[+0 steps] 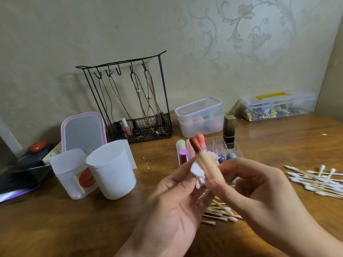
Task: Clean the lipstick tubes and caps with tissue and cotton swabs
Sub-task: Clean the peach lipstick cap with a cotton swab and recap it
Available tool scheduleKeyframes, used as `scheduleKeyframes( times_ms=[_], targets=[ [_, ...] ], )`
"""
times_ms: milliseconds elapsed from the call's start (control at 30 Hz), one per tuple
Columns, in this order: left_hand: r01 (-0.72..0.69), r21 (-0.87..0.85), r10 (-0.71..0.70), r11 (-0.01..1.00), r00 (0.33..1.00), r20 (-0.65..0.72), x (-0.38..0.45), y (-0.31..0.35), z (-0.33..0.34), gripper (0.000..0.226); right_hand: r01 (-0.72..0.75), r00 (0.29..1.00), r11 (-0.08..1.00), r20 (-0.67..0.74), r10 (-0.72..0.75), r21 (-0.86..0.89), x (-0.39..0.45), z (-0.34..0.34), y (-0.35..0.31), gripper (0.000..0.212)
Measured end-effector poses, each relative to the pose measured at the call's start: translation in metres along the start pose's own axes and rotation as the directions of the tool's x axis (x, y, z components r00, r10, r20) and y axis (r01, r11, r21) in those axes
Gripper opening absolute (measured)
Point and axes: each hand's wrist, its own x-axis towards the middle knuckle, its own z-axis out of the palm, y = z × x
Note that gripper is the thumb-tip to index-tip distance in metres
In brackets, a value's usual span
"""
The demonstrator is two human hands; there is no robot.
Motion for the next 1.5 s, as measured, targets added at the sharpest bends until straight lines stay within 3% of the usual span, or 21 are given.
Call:
scheduleKeyframes(
  times_ms=[200,300,433,533,600,667,733,800,900,1033,1167,1367,1500],
  targets=[
    [-0.071,0.048,0.069,0.996,0.997,0.033,0.003,-0.005,-0.008,0.052,-0.013,0.991,0.999,0.130,0.018,-0.039,0.001,0.000,-0.003,0.011],
    [-0.075,0.078,0.073,0.994,0.997,0.031,0.001,-0.004,-0.007,0.048,-0.132,0.958,0.986,0.270,0.099,0.105,0.005,0.000,-0.004,0.018],
    [-0.071,0.122,0.064,0.990,0.996,0.056,0.002,-0.001,-0.007,0.045,-0.500,0.820,0.764,0.508,0.265,0.408,0.008,0.001,0.001,0.036],
    [-0.075,0.190,0.062,0.979,0.995,0.072,0.003,0.000,-0.007,0.039,-0.588,0.726,0.687,0.652,0.218,0.426,0.008,0.001,0.011,0.040],
    [-0.069,0.196,0.054,0.978,0.995,0.080,0.003,0.002,-0.008,0.037,-0.617,0.702,0.632,0.692,0.170,0.469,0.008,0.000,0.014,0.038],
    [-0.085,0.187,0.073,0.979,0.995,0.067,0.002,0.006,-0.008,0.038,-0.617,0.722,0.584,0.674,0.153,0.528,0.009,-0.004,0.014,0.042],
    [-0.136,0.205,0.146,0.969,0.989,-0.032,0.003,0.012,-0.010,0.028,-0.556,0.791,0.580,0.593,0.150,0.595,0.013,-0.012,0.013,0.048],
    [-0.190,0.249,0.234,0.950,0.958,-0.163,0.004,0.019,-0.013,0.022,-0.463,0.869,0.616,0.463,0.173,0.638,0.018,-0.019,0.012,0.054],
    [-0.203,0.438,0.325,0.876,0.919,-0.223,0.003,0.023,-0.015,0.031,-0.369,0.928,0.688,0.290,0.234,0.625,0.022,-0.023,0.013,0.059],
    [-0.132,0.517,0.229,0.846,0.965,-0.129,0.001,0.012,-0.009,0.011,-0.381,0.923,0.716,0.289,0.256,0.584,0.016,-0.012,0.014,0.062],
    [-0.168,0.559,0.177,0.812,0.984,0.038,-0.003,0.003,-0.006,0.033,-0.416,0.887,0.721,0.421,0.188,0.554,0.008,0.003,0.013,0.055],
    [-0.298,0.723,0.277,0.623,0.949,0.152,-0.002,-0.004,-0.005,0.043,-0.457,0.868,0.701,0.448,0.216,0.547,0.006,0.012,0.014,0.061],
    [-0.323,0.737,0.321,0.593,0.935,0.152,0.000,0.000,-0.007,0.035,-0.427,0.872,0.787,0.433,0.228,0.445,0.005,0.011,-0.004,0.060]
  ],
)
